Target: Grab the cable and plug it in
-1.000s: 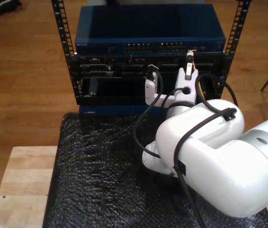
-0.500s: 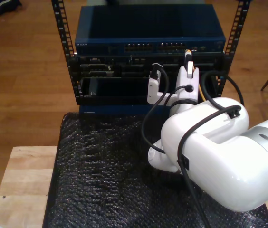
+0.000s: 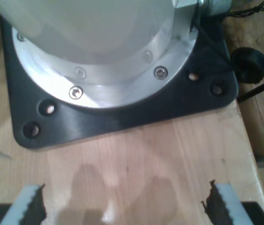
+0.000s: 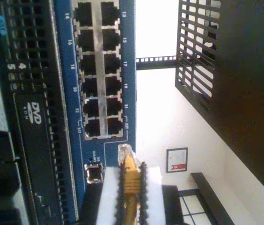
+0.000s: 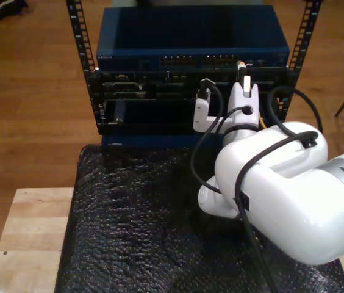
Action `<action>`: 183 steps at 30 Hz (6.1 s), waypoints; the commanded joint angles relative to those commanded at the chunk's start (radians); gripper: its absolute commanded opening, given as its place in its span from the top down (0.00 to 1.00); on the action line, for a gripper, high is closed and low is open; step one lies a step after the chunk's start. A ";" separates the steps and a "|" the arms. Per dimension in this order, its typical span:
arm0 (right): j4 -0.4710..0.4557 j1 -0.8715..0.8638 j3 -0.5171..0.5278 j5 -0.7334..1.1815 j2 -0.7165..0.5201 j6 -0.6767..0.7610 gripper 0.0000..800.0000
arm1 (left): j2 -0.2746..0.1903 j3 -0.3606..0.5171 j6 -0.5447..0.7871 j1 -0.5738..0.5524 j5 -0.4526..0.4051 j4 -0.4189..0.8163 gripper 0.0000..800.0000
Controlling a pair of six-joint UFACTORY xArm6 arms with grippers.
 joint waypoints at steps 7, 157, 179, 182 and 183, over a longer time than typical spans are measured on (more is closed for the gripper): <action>-0.031 -0.003 0.000 0.002 0.002 0.017 1.00 | 0.002 0.000 0.000 0.000 0.000 0.000 0.00; -0.081 -0.032 -0.060 0.043 0.040 0.046 1.00 | 0.000 -0.002 0.000 0.000 0.000 0.000 0.00; -0.081 -0.037 -0.087 0.048 0.054 0.043 1.00 | 0.000 0.000 0.000 0.000 0.000 0.000 0.00; -0.081 -0.037 -0.089 0.048 0.054 0.043 1.00 | 0.002 0.000 0.000 0.000 0.000 0.000 0.00; -0.080 -0.037 -0.089 0.048 0.055 0.043 1.00 | 0.000 0.000 0.000 0.000 0.000 -0.002 0.00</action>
